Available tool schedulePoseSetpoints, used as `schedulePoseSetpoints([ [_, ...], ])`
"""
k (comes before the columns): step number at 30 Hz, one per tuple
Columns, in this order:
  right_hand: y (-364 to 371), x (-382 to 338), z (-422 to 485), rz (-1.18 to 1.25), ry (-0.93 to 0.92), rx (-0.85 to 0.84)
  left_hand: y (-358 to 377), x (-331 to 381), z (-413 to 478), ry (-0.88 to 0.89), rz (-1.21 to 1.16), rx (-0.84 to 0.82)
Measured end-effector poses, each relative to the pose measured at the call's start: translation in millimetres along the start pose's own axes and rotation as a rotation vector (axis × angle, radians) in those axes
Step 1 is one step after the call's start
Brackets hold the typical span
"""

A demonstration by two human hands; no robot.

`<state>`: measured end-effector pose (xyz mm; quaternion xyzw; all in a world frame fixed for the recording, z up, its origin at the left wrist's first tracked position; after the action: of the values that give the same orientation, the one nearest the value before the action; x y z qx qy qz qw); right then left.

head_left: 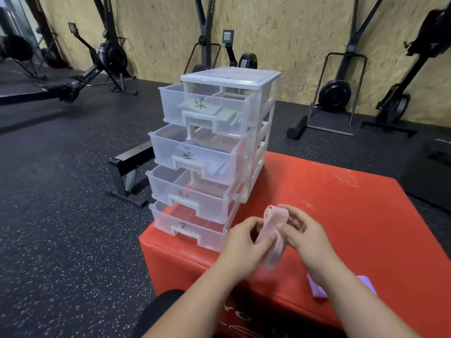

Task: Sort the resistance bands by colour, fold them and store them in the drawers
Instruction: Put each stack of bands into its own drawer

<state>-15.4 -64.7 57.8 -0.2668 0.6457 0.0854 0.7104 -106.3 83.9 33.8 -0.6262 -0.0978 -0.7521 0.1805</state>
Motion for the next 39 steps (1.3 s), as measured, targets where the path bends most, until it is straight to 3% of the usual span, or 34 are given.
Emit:
schedulePoseSetpoints([
  [3, 17, -19, -8, 0.174, 0.021, -0.150, -16, 24, -6, 0.083, -0.077, 0.113],
  [11, 78, -93, 12, 0.033, -0.194, -0.220, -89, 80, -13, 0.187, -0.240, 0.380],
  [18, 150, -155, 53, -0.187, -0.195, -0.414, -160, 75, -8, 0.151, -0.568, 0.654],
  [23, 174, -169, 86, -0.364, -0.173, -0.431, -182, 30, -6, 0.046, -0.254, 0.832],
  [28, 162, -170, 116, -0.507, -0.152, -0.421, -170, 0, -1, -0.001, 0.124, 0.748],
  [33, 150, -163, 151, -0.676, -0.166, -0.360, -149, -23, 9, -0.064, 0.226, 0.612],
  [39, 170, -146, 176, -0.931, -0.305, -0.402, -140, -29, 16, -0.035, 0.252, 0.666],
])
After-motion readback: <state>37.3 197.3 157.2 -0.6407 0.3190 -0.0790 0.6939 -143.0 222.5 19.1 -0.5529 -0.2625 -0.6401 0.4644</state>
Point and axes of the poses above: each hand's wrist, its own z-axis towards the middle knuckle, its own y-axis out of the palm, x = y × z, the point moved 2 cm from there along z, towards the middle knuckle, and after that the axes turned 13 degrees about -z, right-handed, at the moved point
